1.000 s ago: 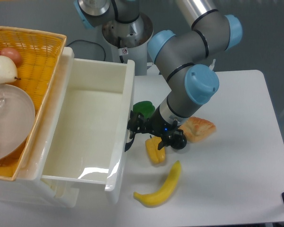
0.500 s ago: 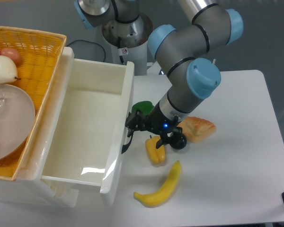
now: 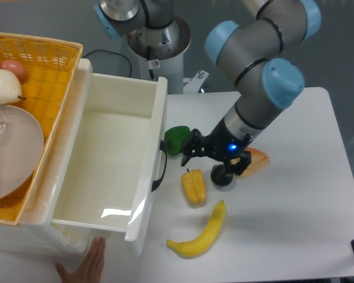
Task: Slide the top white drawer open
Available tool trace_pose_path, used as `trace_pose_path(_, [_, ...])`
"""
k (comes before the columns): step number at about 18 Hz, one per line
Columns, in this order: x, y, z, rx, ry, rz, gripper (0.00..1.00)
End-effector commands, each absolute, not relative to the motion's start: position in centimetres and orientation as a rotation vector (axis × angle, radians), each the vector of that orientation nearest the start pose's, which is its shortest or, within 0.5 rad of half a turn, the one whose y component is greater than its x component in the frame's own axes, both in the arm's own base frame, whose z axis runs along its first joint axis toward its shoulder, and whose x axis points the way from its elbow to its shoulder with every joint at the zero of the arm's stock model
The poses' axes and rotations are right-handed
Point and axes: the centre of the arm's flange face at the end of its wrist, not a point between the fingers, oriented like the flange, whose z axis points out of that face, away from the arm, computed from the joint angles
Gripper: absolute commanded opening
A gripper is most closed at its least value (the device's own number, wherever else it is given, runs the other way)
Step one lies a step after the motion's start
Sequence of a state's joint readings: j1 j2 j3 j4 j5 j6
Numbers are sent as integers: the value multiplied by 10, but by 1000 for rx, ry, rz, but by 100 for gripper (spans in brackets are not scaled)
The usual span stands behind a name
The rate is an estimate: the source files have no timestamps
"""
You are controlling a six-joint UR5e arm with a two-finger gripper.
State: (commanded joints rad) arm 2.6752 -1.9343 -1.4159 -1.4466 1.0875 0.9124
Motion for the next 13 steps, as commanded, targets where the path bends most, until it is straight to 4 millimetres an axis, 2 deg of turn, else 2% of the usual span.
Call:
trace_pose_path(8, [-491, 434, 372, -2830, 12, -269, 100])
trace_pose_path(13, [-503, 420, 363, -2829, 109, -258, 100])
